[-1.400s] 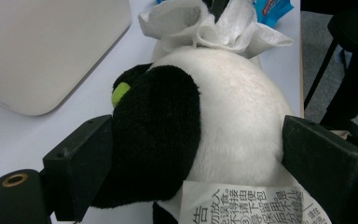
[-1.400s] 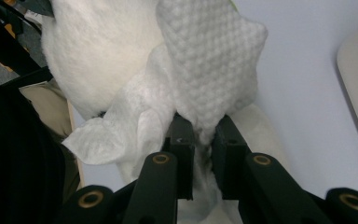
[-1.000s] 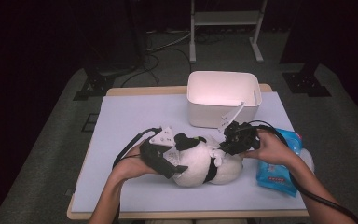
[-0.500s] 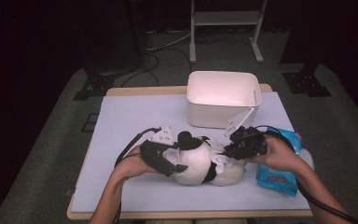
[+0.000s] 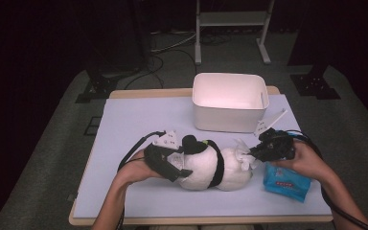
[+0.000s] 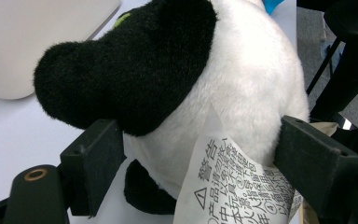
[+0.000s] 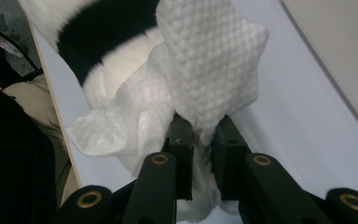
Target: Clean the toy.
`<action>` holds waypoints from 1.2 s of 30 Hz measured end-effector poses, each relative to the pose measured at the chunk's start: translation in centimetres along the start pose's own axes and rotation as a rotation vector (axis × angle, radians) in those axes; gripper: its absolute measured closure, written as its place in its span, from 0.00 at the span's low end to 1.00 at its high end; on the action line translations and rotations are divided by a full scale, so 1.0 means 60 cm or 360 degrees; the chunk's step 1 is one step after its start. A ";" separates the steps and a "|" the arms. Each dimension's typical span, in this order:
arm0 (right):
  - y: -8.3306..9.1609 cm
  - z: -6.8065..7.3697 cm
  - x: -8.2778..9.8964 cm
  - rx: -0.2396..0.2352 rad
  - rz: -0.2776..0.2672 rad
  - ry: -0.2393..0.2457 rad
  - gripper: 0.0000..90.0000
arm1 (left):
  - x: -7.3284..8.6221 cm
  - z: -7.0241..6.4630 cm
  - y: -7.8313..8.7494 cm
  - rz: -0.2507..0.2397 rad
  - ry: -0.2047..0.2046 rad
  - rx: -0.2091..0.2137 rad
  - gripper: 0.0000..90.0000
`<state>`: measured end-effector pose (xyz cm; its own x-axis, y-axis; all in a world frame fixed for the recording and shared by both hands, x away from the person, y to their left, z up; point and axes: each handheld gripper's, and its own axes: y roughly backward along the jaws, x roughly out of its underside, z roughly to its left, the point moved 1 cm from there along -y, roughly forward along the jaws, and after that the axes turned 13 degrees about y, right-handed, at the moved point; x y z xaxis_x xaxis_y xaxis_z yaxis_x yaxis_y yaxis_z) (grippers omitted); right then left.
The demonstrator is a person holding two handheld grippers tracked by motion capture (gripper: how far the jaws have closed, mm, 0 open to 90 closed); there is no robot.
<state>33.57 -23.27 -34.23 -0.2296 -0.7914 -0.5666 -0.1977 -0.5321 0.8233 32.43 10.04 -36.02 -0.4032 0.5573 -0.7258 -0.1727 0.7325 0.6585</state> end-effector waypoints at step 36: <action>-0.024 0.002 -0.095 -0.0075 0.0030 0.0158 0.88 | -0.004 -0.005 0.000 -0.0024 -0.0015 0.0002 0.19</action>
<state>35.08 -17.93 -32.19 -0.1367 -0.8260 -0.5468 -0.1486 -0.5286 0.8358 32.27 9.80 -35.80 -0.3921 0.5499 -0.7375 -0.1778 0.7413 0.6473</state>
